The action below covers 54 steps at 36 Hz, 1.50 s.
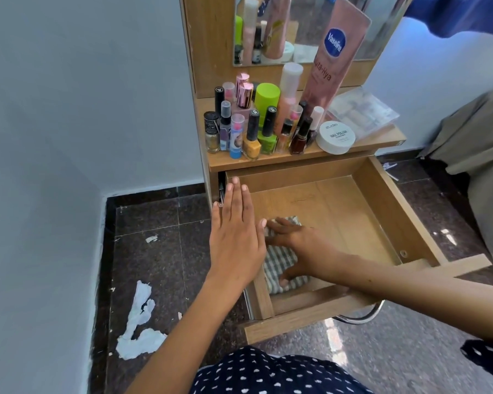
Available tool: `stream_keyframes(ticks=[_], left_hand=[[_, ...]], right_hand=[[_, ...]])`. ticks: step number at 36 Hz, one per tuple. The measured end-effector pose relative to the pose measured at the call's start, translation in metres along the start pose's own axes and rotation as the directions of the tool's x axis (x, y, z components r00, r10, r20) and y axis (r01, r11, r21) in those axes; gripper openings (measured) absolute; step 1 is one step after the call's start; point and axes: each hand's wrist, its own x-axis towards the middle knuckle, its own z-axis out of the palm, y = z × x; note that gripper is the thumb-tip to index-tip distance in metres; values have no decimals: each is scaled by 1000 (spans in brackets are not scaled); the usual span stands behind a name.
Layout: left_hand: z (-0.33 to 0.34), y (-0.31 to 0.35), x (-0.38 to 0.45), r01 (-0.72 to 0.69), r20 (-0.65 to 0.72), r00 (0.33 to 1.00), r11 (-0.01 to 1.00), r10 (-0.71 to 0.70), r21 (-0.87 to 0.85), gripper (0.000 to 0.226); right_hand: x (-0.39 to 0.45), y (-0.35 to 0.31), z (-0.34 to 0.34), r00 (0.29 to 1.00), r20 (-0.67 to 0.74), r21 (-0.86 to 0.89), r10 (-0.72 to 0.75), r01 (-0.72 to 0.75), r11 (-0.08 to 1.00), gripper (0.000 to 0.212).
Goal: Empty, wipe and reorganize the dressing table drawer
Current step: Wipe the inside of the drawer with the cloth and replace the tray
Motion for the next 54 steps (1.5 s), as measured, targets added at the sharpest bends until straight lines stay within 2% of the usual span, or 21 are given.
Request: stream_keyframes(ticks=[7, 12, 15, 17, 19, 22, 24, 30, 37, 39, 43, 49, 54], left_hand=[[-2, 2, 0, -11, -9, 1000, 1000, 11, 6, 66], [-2, 2, 4, -30, 8, 1000, 996, 29, 89, 69], [-5, 6, 10, -66, 7, 998, 992, 66, 105, 71], [-4, 11, 14, -62, 38, 997, 997, 60, 45, 74], [-1, 16, 19, -63, 40, 997, 998, 63, 6, 75], [6, 21, 23, -56, -8, 998, 998, 56, 12, 72], [10, 23, 24, -39, -54, 998, 999, 41, 32, 68], [15, 23, 24, -55, -79, 995, 996, 60, 67, 65], [19, 22, 22, -70, -84, 994, 996, 75, 64, 60], [20, 22, 22, -70, -84, 994, 995, 76, 64, 60], [22, 22, 23, -70, -74, 994, 995, 76, 73, 60], [22, 23, 23, -57, -62, 996, 995, 63, 87, 58], [22, 23, 24, -56, -63, 996, 995, 61, 85, 58]], right_hand=[[-21, 43, -7, 993, 98, -100, 70, -60, 993, 90], [-47, 70, -20, 984, 121, -131, 134, -118, 984, 90], [-57, 72, -24, 965, 114, -82, 236, -227, 970, 87], [-58, 61, -20, 944, 106, 34, 313, -318, 947, 77], [-51, 44, -12, 894, 175, 121, 412, -435, 892, 78], [-33, 26, 1, 775, 265, 191, 573, -625, 757, 85], [-23, 14, 2, 716, 294, 219, 633, -695, 685, 84], [-2, -19, 9, 621, 329, 312, 712, -783, 538, 87], [-4, 14, 10, 447, 295, 400, 845, -860, 316, 90], [-6, 26, 13, 420, 290, 395, 860, -871, 292, 91], [-8, 41, 13, 449, 258, 399, 856, -856, 329, 94], [-1, 58, -2, 562, 103, 266, 821, -811, 521, 93], [3, 61, -11, 578, 38, 143, 815, -810, 568, 109]])
